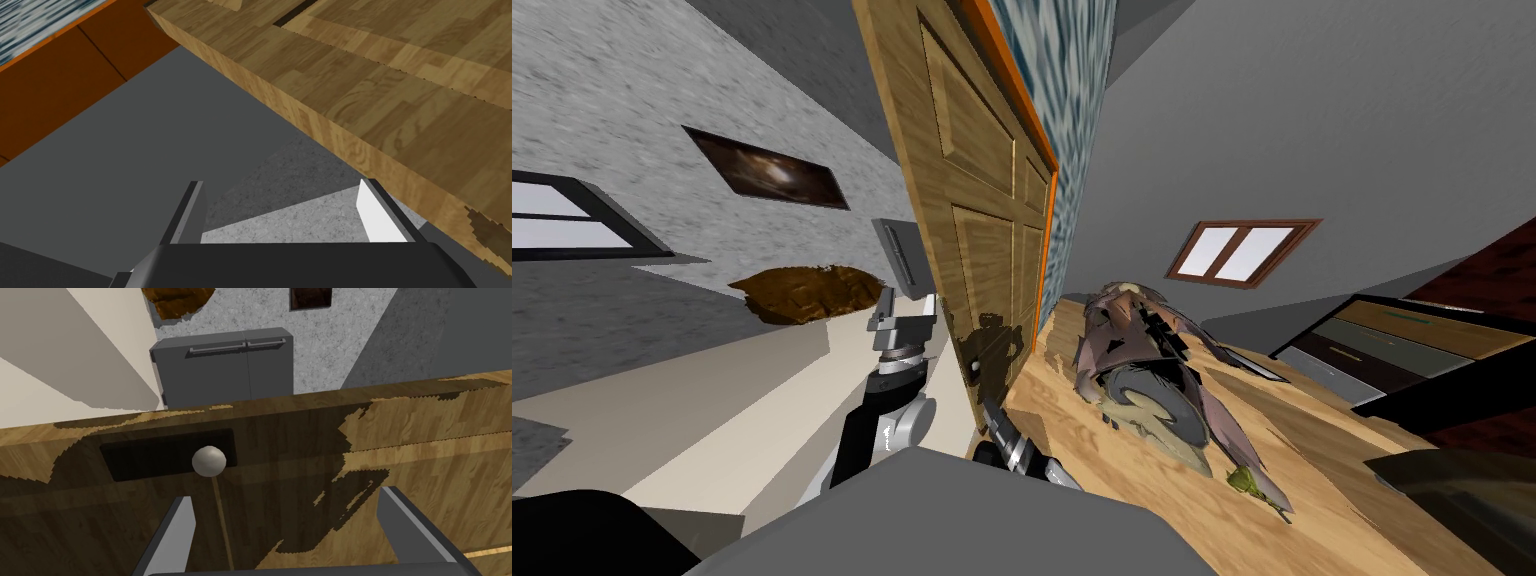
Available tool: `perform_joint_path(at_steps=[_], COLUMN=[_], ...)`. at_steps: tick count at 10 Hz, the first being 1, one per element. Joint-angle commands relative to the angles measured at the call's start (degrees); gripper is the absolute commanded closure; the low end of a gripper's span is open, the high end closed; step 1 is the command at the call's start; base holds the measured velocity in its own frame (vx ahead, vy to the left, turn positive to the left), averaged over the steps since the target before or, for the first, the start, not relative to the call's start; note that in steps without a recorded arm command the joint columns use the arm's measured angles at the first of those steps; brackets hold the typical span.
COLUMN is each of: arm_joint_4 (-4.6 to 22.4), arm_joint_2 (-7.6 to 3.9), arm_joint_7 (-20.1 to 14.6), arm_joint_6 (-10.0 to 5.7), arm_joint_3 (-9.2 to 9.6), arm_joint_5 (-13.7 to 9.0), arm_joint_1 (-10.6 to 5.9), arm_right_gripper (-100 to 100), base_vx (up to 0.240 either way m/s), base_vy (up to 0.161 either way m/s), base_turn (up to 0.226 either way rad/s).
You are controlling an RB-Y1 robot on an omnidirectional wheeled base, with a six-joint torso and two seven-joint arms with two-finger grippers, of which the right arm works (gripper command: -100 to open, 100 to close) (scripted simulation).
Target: Push the door open
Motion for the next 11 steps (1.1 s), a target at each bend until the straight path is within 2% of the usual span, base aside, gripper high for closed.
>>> perform_joint_path(at_steps=[1, 9, 10, 11], arm_joint_4=[2.2, 8.9, 8.2, 8.8], arm_joint_2=[-0.27, -0.91, -1.00, -0.70], arm_joint_7=[-0.5, -1.7, -1.6, -1.5], arm_joint_6=[-0.70, -2.12, -1.96, -2.16], arm_joint_3=[1.52, 6.63, 6.27, 6.06], arm_joint_5=[-0.1, -0.5, -0.5, -0.4], arm_joint_1=[-0.95, -3.96, -3.72, -3.78], arm_right_gripper=[-100, -100, -100, -100], base_vx=[0.135, 0.135, 0.058, 0.047], base_vy=[0.001, -0.005, -0.011, 0.089], base_turn=[0.001, 0.003, 0.014, 0.043])
